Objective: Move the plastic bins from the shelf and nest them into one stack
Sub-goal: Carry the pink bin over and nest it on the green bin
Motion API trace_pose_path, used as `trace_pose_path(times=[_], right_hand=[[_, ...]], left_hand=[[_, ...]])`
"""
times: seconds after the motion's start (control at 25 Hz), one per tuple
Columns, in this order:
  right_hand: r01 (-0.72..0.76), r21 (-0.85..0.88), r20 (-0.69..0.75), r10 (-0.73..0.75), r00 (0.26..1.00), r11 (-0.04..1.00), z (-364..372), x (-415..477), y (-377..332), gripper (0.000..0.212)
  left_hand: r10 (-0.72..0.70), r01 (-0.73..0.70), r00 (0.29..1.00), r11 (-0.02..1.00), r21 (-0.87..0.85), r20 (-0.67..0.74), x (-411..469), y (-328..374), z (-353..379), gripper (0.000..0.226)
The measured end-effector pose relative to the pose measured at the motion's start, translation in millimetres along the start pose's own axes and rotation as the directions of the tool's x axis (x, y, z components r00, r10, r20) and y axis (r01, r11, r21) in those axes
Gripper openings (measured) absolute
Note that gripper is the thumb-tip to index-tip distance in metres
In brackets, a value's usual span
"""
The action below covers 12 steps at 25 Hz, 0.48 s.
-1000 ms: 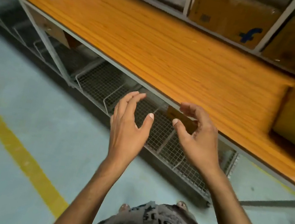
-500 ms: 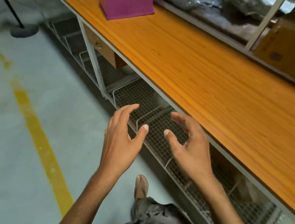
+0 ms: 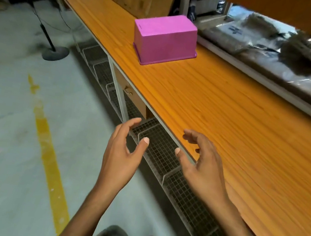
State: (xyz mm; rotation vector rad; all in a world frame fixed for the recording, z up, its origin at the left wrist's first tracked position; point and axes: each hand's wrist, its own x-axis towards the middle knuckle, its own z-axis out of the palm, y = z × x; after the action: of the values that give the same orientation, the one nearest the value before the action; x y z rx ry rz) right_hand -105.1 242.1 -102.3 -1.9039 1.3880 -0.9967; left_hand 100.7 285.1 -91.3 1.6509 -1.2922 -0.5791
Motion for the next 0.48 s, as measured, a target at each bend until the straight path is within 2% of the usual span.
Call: trace_pose_path(times=[0.16,0.48], right_hand=[[-0.017,0.012,-0.008,0.017,1.0,1.0,55.7,74.0,-11.6,0.048],[-0.102,0.039,-0.126,0.106,0.986,0.994,180.5,209.4,-50.4,0.048]], left_hand=[[0.011,-0.01,0.999,1.0,-0.007,0.052,94.0,-32.6,-17.8,0.045],[0.129,-0.132,0.972,0.991,0.001,0.194,275.7,-98.6,-76.9,0.046]])
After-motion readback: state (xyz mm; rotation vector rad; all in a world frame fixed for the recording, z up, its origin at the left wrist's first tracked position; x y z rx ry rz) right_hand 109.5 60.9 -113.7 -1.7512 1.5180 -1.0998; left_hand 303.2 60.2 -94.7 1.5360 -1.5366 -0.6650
